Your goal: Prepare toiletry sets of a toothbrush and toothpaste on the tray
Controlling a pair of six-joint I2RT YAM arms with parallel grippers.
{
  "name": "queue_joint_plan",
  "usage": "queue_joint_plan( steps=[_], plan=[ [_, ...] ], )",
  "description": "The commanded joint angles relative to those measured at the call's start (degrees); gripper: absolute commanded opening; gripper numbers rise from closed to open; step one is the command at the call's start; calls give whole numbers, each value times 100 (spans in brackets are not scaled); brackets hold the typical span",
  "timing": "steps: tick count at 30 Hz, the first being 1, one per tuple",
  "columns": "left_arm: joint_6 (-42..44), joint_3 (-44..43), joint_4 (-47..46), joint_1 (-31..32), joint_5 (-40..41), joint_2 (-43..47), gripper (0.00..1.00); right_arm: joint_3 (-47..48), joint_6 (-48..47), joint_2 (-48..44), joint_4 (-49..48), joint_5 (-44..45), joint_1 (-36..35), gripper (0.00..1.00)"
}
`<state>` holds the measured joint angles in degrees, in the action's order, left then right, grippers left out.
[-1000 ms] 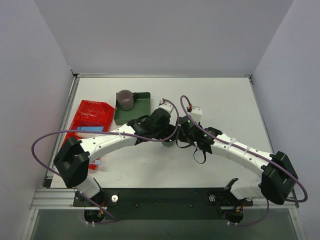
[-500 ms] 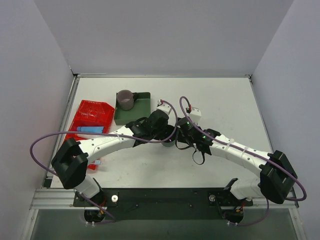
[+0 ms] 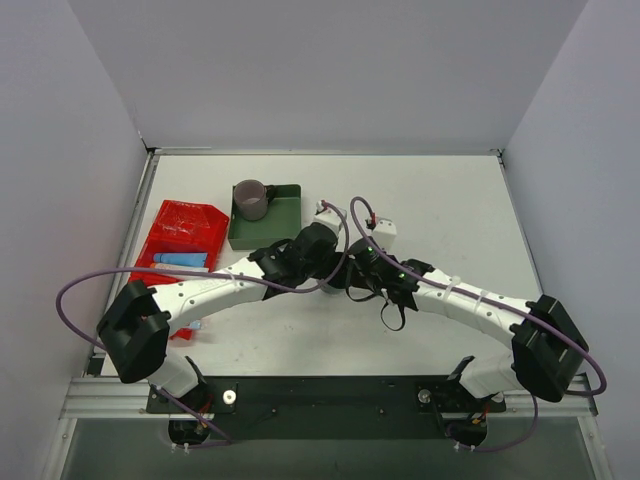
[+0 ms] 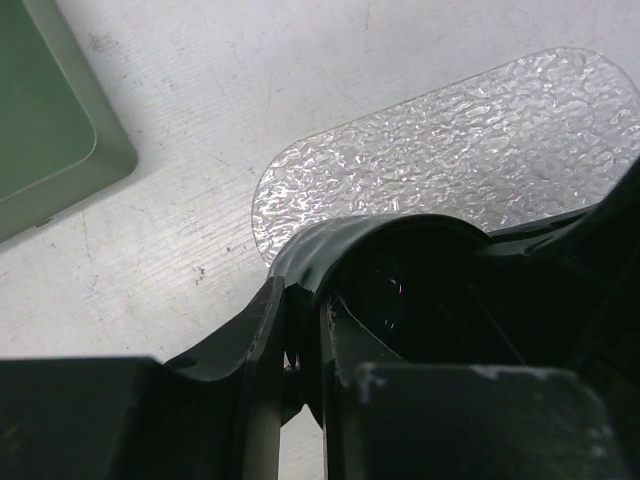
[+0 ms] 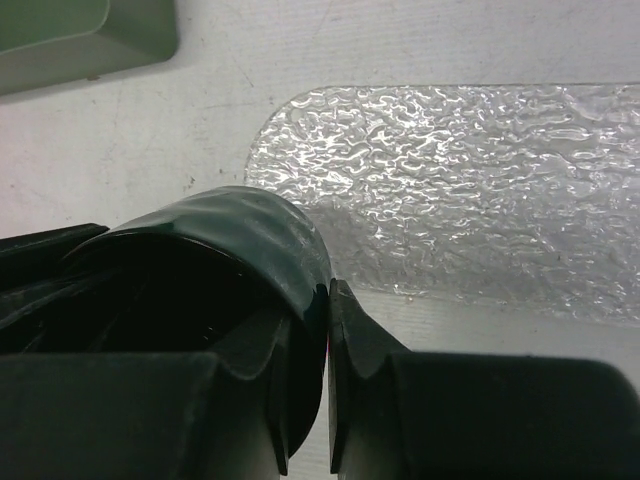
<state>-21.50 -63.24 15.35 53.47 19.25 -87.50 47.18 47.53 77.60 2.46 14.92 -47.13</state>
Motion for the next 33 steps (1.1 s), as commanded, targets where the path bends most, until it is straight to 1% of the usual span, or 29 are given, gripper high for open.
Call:
queue_joint_plan(
  steps=[1,7,8,11,12,14,15,17,19,20,22,26,29,31,33],
  plan=[
    [251,-180,-533,119,-272,278,0,-86,81,-34,88,240,46,0],
    [260,-171,-551,111,-544,278,0,-182,-59,-298,88,415,46,0],
    [260,-180,-551,111,-632,269,2,-209,-112,-333,97,433,55,0],
    [242,-171,-569,111,-790,269,13,-296,-208,-500,97,547,55,0],
    [242,-171,-595,111,-826,278,22,-306,-235,-518,97,582,64,0],
    [251,-145,-630,111,-878,313,29,-384,-270,-614,114,670,73,0],
    [260,-127,-665,111,-896,322,37,-411,-288,-641,106,696,73,0],
    [286,-74,-709,111,-905,366,45,-472,-297,-773,71,741,73,0],
    [330,-13,-840,111,-1001,470,55,-534,-332,-878,70,793,99,0],
    [339,31,-902,119,-1063,515,58,-560,-332,-905,71,802,108,0],
    [339,154,-1069,119,-1124,620,65,-631,-332,-1027,62,820,143,0],
    [339,225,-1149,102,-1090,691,71,-684,-411,-1212,114,837,239,0],
    [383,102,-991,14,-897,726,77,-675,-568,-1362,290,820,327,0],
    [374,49,-868,-230,-861,866,78,-605,-735,-1449,448,750,371,0],
    [304,93,-911,-451,-940,1015,83,-526,-1008,-1476,658,767,372,0]
  ],
)
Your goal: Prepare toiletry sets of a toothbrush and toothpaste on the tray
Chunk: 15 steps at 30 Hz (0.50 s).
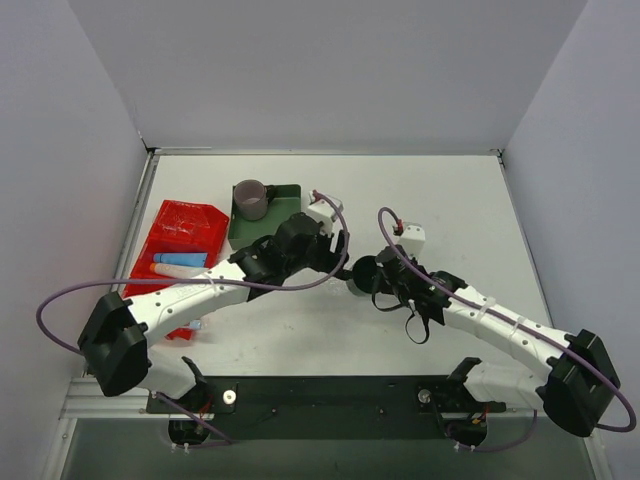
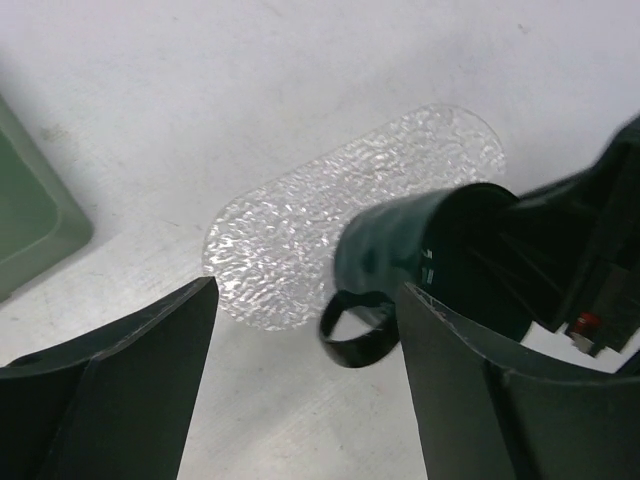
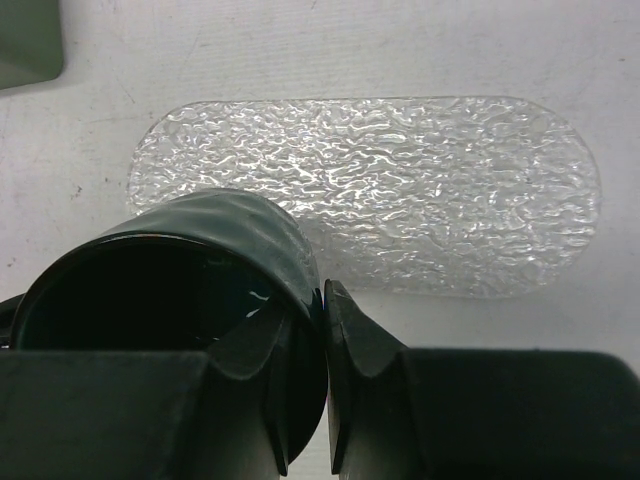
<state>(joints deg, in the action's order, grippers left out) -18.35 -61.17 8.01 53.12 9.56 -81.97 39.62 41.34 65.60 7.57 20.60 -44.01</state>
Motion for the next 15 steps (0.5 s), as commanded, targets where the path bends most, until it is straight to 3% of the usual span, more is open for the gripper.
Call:
queue_joint_plan(
  steps=[1,7,12,15],
  plan=[
    [-46,-54,-194,-704,-33,628,84,283,-451,-302,235,225,50,0],
    [50,52,-195,-1497,-69,1366,89,503,-706,-338,552,392,-11,0],
    [366,368,-449,-2243,-112,2044,95,1116,-821,66,745,-150,-90,0],
    [516,552,-634,-2377,-244,2352,95,1451,-987,461,754,-547,-82,0]
  ],
)
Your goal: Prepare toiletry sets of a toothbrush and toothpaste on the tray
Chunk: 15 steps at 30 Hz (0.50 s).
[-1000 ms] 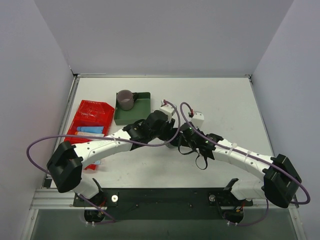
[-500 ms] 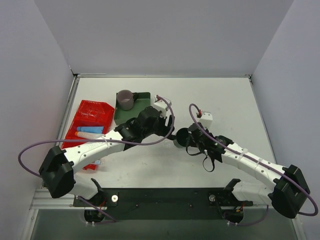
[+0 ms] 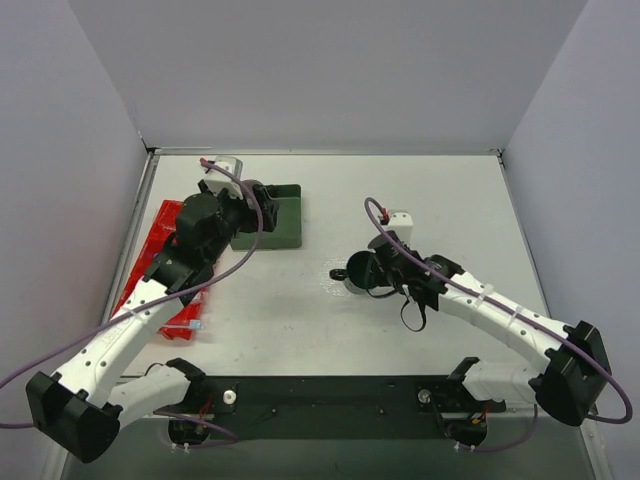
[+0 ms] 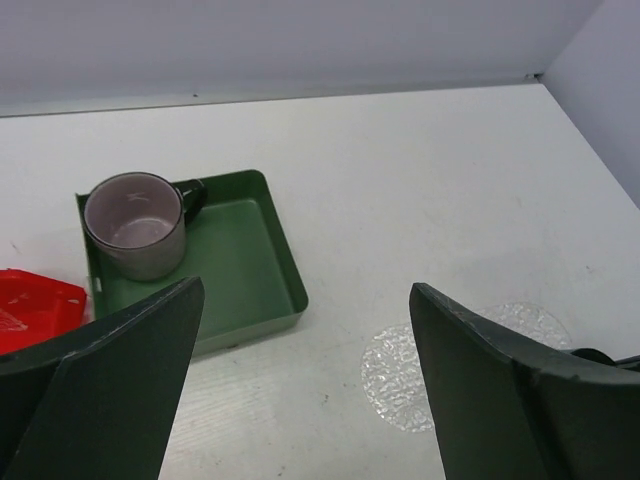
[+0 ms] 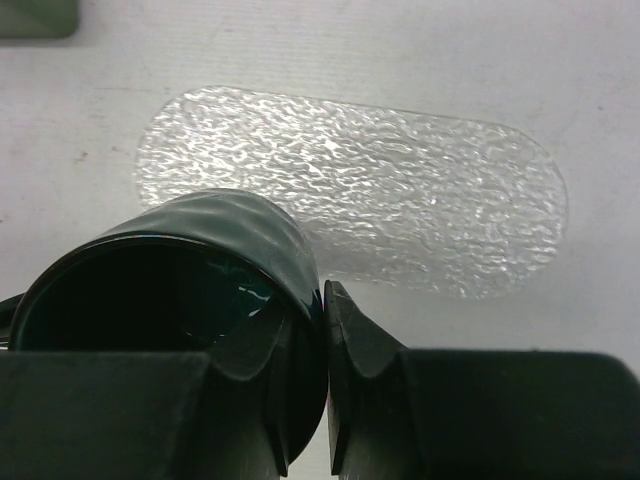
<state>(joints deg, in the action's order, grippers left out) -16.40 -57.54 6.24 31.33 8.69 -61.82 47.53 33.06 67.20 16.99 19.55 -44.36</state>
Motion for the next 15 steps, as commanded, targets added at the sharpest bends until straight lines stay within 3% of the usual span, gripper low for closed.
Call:
queue_joint_plan(
  steps=[1,15],
  plan=[
    [357,225,-492,-198,-157,425,95,861,-238,494,-179,-591,-55,0],
    [427,305,-527,-198,-86,373,94,2006,-643,2217,-3,-979,-38,0]
  ],
)
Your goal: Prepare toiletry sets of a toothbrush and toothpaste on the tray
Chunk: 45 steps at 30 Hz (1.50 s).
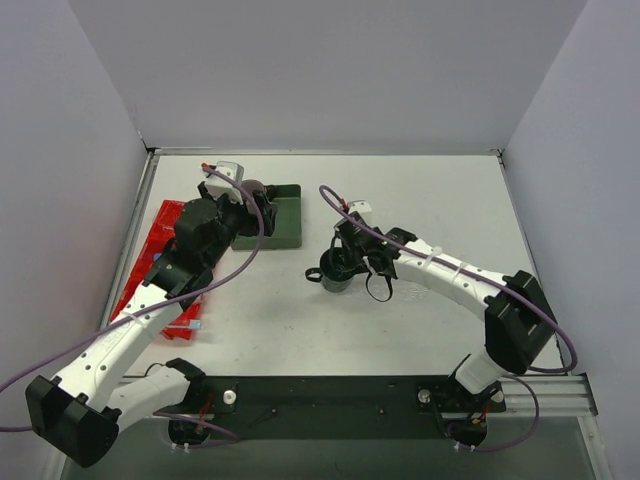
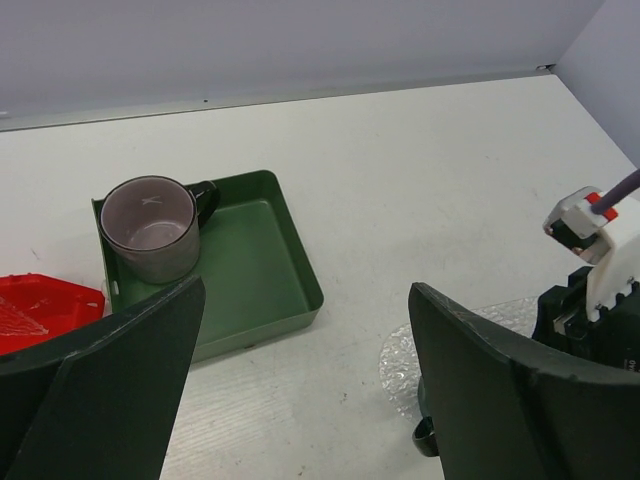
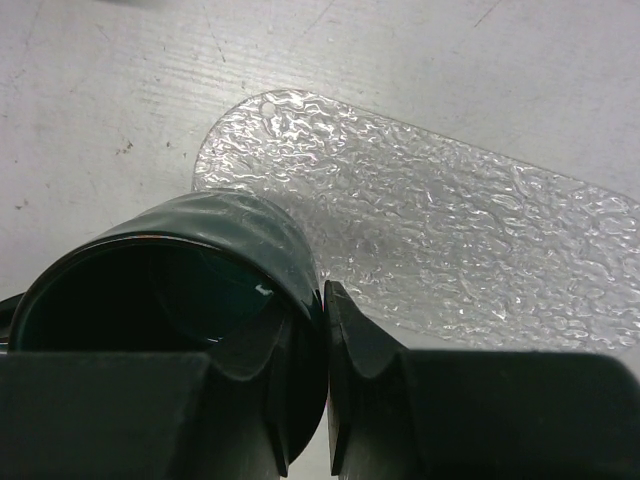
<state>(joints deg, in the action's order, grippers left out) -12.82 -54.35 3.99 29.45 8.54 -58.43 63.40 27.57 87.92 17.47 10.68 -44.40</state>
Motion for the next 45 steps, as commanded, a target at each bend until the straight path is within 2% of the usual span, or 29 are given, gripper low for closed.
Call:
queue_joint_plan(
  steps=[1,6,26,45],
  plan=[
    [60,-23,-302,-10,-89,8,93,437,-94,190,-77,-153,-16,0],
    [34,-23,-293,-10,-141,-45,93,437,-41,409,-324,-409,63,0],
    [16,-23,-320,-10,-265,-124,93,586,-33,902,-376,285,116,0],
    [16,-41,-276,-10,-309,-195,93,428,196,1069,-622,418,107,0]
  ],
)
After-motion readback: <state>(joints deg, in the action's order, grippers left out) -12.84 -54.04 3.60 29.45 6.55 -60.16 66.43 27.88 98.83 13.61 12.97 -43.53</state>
